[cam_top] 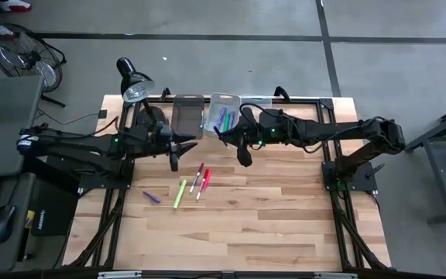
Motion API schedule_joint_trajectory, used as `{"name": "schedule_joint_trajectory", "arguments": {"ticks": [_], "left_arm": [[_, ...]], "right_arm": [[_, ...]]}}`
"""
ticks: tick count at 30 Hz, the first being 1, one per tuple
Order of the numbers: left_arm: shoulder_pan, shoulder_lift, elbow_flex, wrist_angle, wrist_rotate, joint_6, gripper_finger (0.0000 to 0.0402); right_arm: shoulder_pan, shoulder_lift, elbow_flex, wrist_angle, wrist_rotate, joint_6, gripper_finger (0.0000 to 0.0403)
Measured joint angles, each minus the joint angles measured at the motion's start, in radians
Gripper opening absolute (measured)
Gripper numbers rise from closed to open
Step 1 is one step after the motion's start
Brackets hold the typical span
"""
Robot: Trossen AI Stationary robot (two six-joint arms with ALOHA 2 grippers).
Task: Pick & Place Markers
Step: Put the black marker into the black bin
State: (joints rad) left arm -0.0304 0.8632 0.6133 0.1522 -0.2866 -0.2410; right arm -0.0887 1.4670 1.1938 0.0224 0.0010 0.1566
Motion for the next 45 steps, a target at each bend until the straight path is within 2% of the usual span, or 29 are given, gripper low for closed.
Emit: {"name": "schedule_joint_trajectory", "arguments": {"ticks": [4, 10, 13, 17, 30, 45], "left_arm": [[0.038, 0.064, 0.001, 0.076, 0.071, 0.009, 0.0139], [0.044, 0.175, 0.001, 0.212, 0.090, 0.009, 0.0197], [0.044, 0.232, 0.001, 0.290, 0.103, 0.007, 0.0212], [0.044, 0.279, 0.007, 0.346, 0.127, 0.001, 0.0216], [0.044, 0.373, 0.077, 0.356, 0.201, 0.001, 0.0216], [0.053, 0.394, 0.077, 0.509, 0.142, 0.001, 0.0216]], "right_arm": [[0.000, 0.000, 0.000, 0.007, 0.000, 0.000, 0.0033], [0.000, 0.000, 0.000, 0.036, 0.000, 0.025, 0.0037], [0.000, 0.000, 0.000, 0.036, 0.000, 0.023, 0.0034], [0.000, 0.000, 0.000, 0.036, 0.000, 0.023, 0.0033], [-0.003, 0.000, 0.000, 0.058, 0.015, 0.019, 0.0035], [-0.002, 0.000, 0.000, 0.058, 0.008, 0.019, 0.0039]]}}
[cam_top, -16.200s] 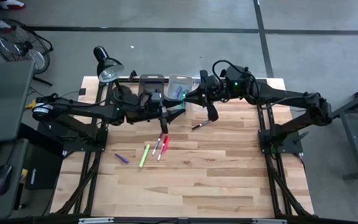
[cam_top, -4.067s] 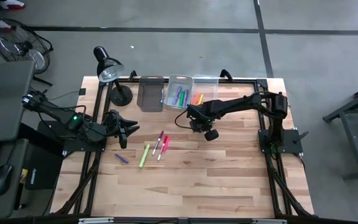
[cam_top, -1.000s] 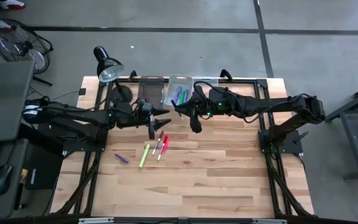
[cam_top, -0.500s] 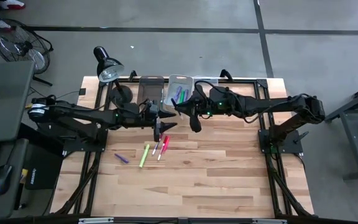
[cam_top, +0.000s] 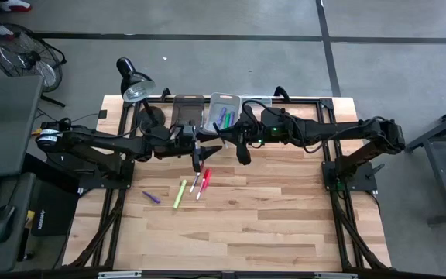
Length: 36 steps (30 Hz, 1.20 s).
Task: Pick & Place Markers
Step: Put the black marker into the black bin
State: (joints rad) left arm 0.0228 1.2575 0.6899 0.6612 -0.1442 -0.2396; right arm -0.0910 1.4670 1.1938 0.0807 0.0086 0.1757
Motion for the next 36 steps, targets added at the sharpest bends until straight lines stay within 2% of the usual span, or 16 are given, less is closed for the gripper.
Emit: {"name": "schedule_joint_trajectory", "arguments": {"ticks": [8, 22, 27, 36], "left_arm": [[0.038, 0.022, -0.001, 0.007, 0.035, -0.038, 0.0216], [0.038, 0.022, -0.001, 0.055, 0.068, -0.066, 0.0210], [0.038, 0.022, -0.001, 0.055, 0.067, -0.076, 0.0168], [0.038, 0.022, -0.001, 0.055, 0.067, -0.079, 0.0059]], "right_arm": [[0.000, 0.005, 0.000, 0.050, -0.010, 0.000, 0.0033], [0.000, 0.019, 0.000, 0.058, -0.014, 0.000, 0.0035], [0.000, 0.019, 0.000, 0.060, -0.013, 0.000, 0.0039], [0.000, 0.019, 0.000, 0.060, -0.012, -0.001, 0.0036]]}}
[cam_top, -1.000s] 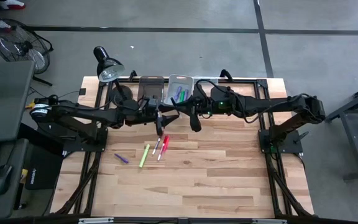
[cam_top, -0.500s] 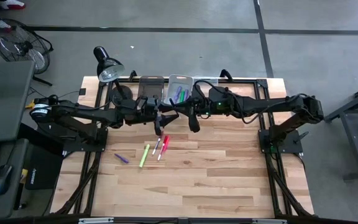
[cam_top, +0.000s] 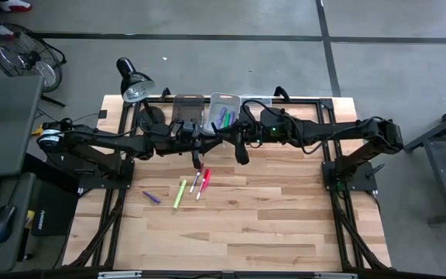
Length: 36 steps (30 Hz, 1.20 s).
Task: Pick & Place Markers
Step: Put the black marker into the black bin
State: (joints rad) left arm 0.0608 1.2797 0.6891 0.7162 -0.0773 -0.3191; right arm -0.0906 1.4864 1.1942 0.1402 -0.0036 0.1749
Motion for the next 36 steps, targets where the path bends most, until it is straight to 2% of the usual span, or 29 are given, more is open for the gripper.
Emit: {"name": "schedule_joint_trajectory", "arguments": {"ticks": [4, 8, 13, 19, 29, 36], "left_arm": [[0.000, 0.000, 0.000, 0.000, -0.003, 0.001, 0.0025], [0.000, 0.000, 0.000, 0.000, -0.003, 0.000, 0.0027], [0.000, 0.000, 0.000, 0.000, -0.002, -0.001, 0.0052], [0.000, 0.000, 0.000, 0.000, -0.002, -0.003, 0.0035], [0.000, 0.000, 0.000, -0.010, -0.002, -0.004, 0.0045], [0.000, 0.000, 0.000, -0.023, -0.015, -0.004, 0.0046]], "right_arm": [[0.000, 0.000, 0.000, -0.001, 0.001, 0.001, 0.0035], [0.000, 0.000, 0.000, 0.000, 0.001, 0.001, 0.0042], [0.000, 0.000, 0.000, 0.000, 0.000, 0.000, 0.0044], [0.000, 0.000, 0.000, 0.000, 0.001, 0.000, 0.0053], [0.000, 0.000, 0.000, 0.000, 0.002, 0.000, 0.0118], [0.000, -0.024, 0.000, -0.010, 0.056, -0.001, 0.0158]]}}
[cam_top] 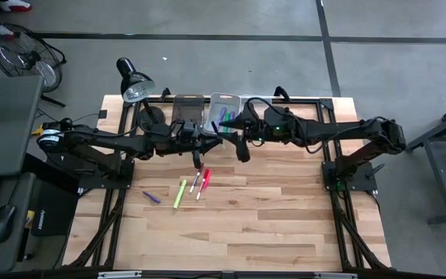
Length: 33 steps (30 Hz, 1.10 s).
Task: Pick & Place Markers
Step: Put the black marker into the black bin
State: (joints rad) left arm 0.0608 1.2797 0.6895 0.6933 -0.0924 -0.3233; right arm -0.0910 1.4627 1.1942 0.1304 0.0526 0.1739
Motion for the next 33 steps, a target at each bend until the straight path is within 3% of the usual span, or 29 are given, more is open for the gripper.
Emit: {"name": "schedule_joint_trajectory", "arguments": {"ticks": [13, 24, 33], "left_arm": [[0.000, -0.002, 0.000, -0.066, -0.083, -0.005, 0.0048], [-0.002, -0.002, 0.000, -0.261, -0.349, -0.098, 0.0048], [-0.002, -0.002, 0.000, -0.522, -0.529, -0.318, 0.0048]], "right_arm": [[-0.001, -0.138, 0.000, -0.193, 0.229, -0.044, 0.0174], [0.000, -0.161, 0.000, -0.277, 0.255, -0.044, 0.0174], [-0.001, -0.160, 0.000, -0.319, 0.255, -0.044, 0.0174]]}}
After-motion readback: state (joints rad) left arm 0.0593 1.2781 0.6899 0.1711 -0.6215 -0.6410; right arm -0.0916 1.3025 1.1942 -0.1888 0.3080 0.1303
